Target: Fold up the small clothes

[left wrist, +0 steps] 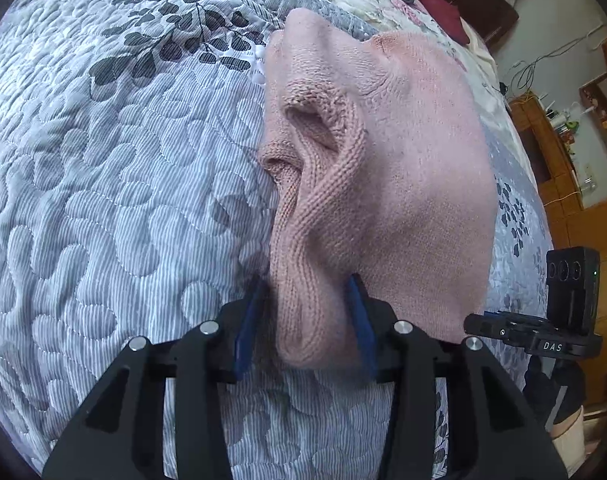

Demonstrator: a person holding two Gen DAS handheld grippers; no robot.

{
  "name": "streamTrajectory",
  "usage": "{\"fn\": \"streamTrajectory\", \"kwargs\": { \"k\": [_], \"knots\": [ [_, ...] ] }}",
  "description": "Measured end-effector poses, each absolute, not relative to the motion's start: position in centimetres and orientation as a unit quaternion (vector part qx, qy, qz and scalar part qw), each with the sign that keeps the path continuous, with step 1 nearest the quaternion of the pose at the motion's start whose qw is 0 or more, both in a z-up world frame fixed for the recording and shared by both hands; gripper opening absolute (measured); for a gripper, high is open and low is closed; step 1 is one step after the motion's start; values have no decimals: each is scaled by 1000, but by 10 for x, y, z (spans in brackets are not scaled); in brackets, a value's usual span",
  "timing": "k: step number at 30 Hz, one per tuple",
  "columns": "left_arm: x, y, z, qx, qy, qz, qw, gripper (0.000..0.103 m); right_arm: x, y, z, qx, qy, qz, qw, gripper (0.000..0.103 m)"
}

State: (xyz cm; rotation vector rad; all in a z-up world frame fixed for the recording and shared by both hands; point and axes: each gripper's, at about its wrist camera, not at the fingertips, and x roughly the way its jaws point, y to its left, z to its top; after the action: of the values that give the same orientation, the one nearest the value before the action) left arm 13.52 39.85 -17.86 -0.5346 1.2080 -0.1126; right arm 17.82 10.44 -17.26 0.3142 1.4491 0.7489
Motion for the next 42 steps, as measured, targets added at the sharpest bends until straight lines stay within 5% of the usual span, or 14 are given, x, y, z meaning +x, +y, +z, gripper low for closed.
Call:
{"fn": "streamTrajectory", "kwargs": {
  "k": [5, 11, 17, 20, 21, 22, 30, 33, 35, 37, 42],
  "knots": [
    [143, 414, -140, -220, 535, -48, 814, 50, 178, 90, -152, 141, 609, 350, 698, 44],
    [213, 438, -114, -227, 513, -23, 828, 55, 184, 85, -151, 137, 601, 342, 709, 44],
    [283, 443, -143, -230, 542, 16, 808, 55, 186, 85, -156, 129, 604, 340, 709, 45],
    [293, 444, -150, -242, 530, 18, 812, 41, 188, 88, -158, 118, 605, 341, 709, 45],
    [293, 444, -150, -255, 521, 5, 814, 18, 188, 93, -158, 117, 605, 341, 710, 45],
    [292, 442, -148, -266, 514, -9, 815, 12, 188, 92, -158, 116, 604, 342, 710, 44],
    [272, 462, -157, -306, 492, 7, 815, 10, 188, 99, -159, 116, 602, 342, 712, 45],
    [271, 460, -157, -306, 499, -7, 811, 17, 189, 102, -154, 106, 599, 340, 717, 45],
    [265, 459, -151, -312, 496, -25, 810, 31, 191, 102, -149, 110, 596, 342, 718, 46],
    [254, 456, -144, -307, 494, -50, 812, 70, 195, 99, -142, 123, 589, 346, 720, 53],
    [228, 454, -147, -326, 501, -108, 794, 83, 215, 94, -128, 157, 570, 353, 726, 69]
  ]
}}
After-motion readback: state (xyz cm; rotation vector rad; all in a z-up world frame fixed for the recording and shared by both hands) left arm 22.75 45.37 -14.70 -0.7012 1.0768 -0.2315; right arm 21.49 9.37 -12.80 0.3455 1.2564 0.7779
